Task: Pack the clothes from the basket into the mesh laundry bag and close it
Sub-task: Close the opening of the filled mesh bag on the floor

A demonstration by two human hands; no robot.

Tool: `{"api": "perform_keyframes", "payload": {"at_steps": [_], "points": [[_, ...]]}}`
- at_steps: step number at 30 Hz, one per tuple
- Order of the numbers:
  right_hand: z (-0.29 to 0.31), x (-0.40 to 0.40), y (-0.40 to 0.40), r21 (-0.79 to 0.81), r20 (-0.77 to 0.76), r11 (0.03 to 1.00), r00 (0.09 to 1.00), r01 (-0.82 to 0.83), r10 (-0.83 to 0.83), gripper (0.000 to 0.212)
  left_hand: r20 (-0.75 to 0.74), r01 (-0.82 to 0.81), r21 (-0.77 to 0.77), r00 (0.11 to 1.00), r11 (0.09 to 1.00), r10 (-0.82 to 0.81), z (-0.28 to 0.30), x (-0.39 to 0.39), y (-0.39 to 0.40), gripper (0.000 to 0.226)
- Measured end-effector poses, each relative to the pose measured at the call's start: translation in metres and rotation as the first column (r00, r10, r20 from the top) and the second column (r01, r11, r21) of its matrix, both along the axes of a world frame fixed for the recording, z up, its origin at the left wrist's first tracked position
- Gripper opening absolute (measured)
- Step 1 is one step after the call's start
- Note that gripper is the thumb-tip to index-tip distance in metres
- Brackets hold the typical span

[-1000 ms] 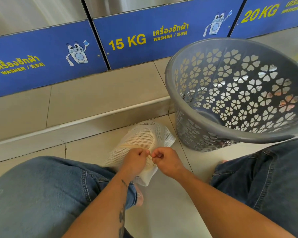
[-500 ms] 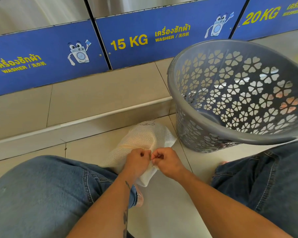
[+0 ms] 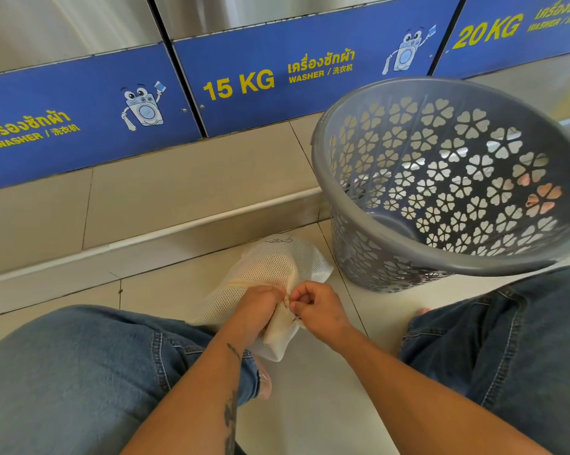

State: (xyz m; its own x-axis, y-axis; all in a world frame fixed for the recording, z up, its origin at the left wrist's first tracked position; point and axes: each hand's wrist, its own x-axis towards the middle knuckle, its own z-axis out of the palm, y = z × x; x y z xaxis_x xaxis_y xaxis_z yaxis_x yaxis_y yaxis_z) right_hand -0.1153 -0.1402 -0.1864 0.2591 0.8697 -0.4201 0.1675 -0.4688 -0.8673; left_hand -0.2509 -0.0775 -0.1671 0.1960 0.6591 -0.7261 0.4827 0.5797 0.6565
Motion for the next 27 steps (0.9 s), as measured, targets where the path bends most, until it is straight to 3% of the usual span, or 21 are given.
{"api": "perform_keyframes", "payload": {"at_steps": [4, 9, 15, 21, 24, 27], "points": [[0.000, -0.003, -0.002, 0.024, -0.004, 1.000, 1.000, 0.009, -0.009, 0.013, 0.088, -0.136, -0.161, 0.985, 0.978, 0.151, 0.003, 0.002, 0.003, 0.021], [0.003, -0.010, 0.001, 0.095, 0.028, 0.996, 1.000, -0.005, 0.002, 0.016, 0.170, -0.192, -0.268, 0.955, 0.944, 0.242, 0.007, 0.003, 0.004, 0.020], [0.004, -0.011, 0.003, 0.057, -0.052, 0.996, 0.997, 0.067, -0.064, 0.016, 0.183, -0.250, -0.189, 0.941, 0.950, 0.284, 0.002, 0.002, 0.007, 0.010], [0.006, -0.013, 0.004, 0.051, -0.024, 0.997, 0.998, 0.056, -0.055, 0.008, 0.172, -0.286, -0.136, 0.936, 0.949, 0.307, -0.003, -0.001, 0.012, 0.006], [0.011, -0.019, 0.006, 0.079, 0.080, 0.996, 0.996, 0.041, -0.047, 0.012, 0.214, -0.292, -0.195, 0.919, 0.936, 0.331, 0.007, 0.002, 0.011, 0.019], [0.015, -0.021, 0.007, 0.133, 0.230, 0.991, 0.973, 0.006, -0.036, 0.017, 0.224, -0.293, -0.189, 0.917, 0.937, 0.331, 0.010, 0.005, 0.009, 0.006]]}}
